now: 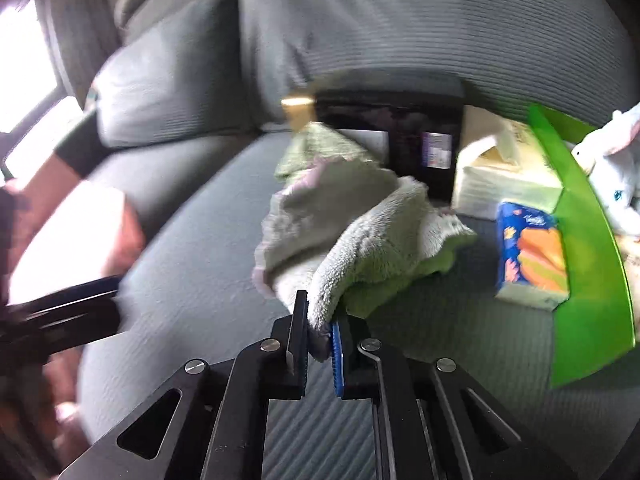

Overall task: Organize soft objects
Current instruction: 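Grasp the pink-and-grey cloth with the right gripper, then lift the cloth with the right gripper and carry it over the green box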

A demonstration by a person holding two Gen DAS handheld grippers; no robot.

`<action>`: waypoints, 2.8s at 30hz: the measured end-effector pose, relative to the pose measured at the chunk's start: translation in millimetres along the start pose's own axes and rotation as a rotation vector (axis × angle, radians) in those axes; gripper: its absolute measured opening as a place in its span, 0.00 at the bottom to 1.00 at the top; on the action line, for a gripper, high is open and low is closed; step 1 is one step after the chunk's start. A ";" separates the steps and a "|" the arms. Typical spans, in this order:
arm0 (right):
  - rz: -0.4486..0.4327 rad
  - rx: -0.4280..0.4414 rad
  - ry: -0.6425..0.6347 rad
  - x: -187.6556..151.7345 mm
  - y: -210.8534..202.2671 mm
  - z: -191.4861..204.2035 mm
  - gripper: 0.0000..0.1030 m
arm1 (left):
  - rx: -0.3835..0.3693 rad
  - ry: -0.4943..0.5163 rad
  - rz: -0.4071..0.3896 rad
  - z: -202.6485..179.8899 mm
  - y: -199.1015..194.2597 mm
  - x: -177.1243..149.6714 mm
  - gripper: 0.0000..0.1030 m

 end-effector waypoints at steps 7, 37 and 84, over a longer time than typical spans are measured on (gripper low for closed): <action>0.066 0.109 -0.068 -47.7 -53.9 8.3 0.10 | -0.179 0.006 0.098 -33.2 16.5 -14.2 0.99; 0.068 0.016 -0.014 -86.6 -56.5 -27.9 0.21 | -0.202 0.195 0.247 -114.1 57.2 -53.7 0.20; -0.356 0.036 -0.075 -55.1 -179.4 -39.9 0.20 | -0.153 0.491 -0.032 -240.3 -7.8 -14.8 0.18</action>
Point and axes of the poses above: each gripper's, at about its wrist camera, not at the fingertips, and y roughly the way its jaws point, z to its left, x to its top, the point moved 2 cm from there along y, roughly the way its jaws point, and after that the axes turned 4 degrees about y, right-handed, at the moved point
